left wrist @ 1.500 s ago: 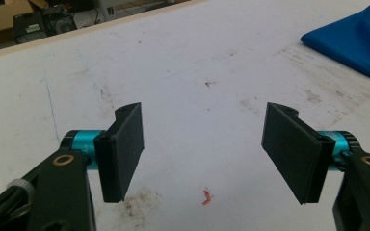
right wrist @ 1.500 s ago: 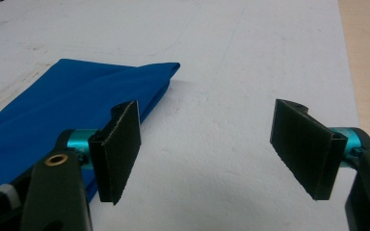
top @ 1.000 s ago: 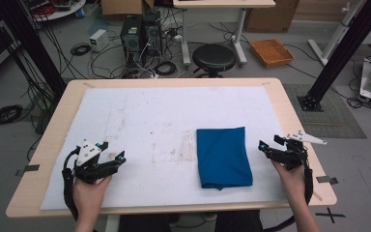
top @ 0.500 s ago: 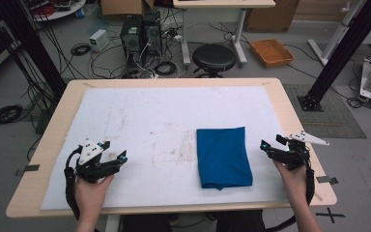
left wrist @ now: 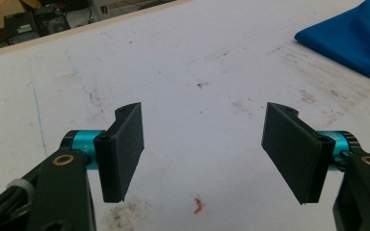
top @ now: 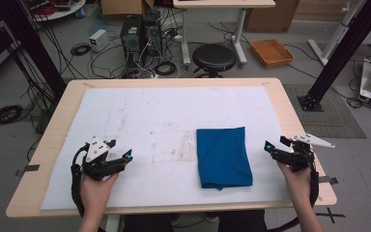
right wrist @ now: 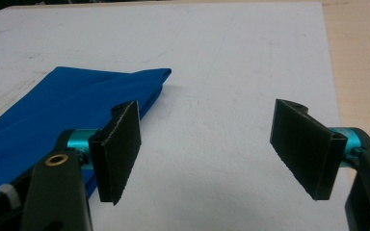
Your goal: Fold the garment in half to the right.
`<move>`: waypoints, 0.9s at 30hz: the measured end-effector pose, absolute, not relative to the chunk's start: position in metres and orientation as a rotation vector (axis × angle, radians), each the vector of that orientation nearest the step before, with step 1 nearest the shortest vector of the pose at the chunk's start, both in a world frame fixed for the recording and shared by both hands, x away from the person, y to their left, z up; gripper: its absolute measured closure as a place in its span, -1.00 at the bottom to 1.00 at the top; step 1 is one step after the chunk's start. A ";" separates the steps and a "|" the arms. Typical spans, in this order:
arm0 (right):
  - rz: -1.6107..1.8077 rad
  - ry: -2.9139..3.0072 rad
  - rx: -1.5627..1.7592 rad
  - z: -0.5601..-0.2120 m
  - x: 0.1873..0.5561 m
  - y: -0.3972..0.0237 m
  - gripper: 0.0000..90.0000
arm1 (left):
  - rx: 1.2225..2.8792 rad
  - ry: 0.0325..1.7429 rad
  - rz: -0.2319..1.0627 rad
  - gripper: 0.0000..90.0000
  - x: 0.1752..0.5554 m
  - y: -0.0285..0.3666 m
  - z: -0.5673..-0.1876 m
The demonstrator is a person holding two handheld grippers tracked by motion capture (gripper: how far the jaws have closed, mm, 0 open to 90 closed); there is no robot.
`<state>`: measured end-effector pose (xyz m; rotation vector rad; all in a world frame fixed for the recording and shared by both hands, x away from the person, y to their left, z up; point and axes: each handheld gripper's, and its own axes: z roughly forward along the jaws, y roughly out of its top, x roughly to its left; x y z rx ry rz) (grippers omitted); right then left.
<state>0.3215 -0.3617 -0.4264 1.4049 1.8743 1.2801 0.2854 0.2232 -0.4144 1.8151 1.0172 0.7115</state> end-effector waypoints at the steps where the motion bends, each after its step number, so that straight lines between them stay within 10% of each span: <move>1: 1.280 1.874 1.406 -0.426 0.321 -0.362 -0.42 | 1.819 1.015 0.713 -0.30 0.285 0.223 -0.414; 27: 1.278 1.883 1.414 -0.427 0.320 -0.364 -0.42 | 1.820 1.012 0.712 -0.31 0.286 0.226 -0.412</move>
